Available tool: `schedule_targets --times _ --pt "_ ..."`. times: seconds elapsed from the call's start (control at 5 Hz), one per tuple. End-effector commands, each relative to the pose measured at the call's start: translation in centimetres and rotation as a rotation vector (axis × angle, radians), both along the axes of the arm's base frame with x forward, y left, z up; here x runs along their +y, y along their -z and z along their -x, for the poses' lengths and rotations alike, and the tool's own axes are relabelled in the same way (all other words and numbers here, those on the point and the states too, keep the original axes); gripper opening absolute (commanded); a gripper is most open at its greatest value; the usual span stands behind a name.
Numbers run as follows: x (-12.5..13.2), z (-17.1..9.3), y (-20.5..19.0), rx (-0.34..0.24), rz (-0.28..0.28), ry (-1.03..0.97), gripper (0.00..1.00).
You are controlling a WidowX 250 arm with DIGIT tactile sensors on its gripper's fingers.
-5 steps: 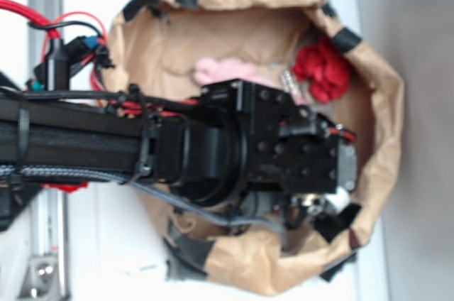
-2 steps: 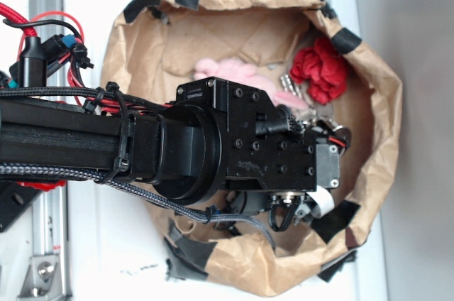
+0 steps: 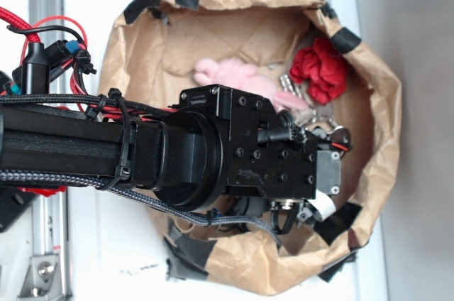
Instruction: Grab the wood chip.
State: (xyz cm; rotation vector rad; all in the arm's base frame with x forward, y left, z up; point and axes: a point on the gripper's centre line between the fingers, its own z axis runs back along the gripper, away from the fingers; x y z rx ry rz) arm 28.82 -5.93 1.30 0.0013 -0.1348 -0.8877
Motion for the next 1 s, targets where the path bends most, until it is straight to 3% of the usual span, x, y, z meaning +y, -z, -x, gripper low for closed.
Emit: schedule_targets --times 0.0,0.2,0.4,0.8 --pt "2.6 1.3 -4.8 -0.045 0.0 -0.329 0.0" --pt "5.3 1.7 -9.6 -0.046 0.116 -0.515 0.0" --pt "6.9 2.0 -14.5 -0.027 0.161 -0.67 0.0" --pt "6.2 2.1 -14.8 -0.045 0.124 -0.7 0.0"
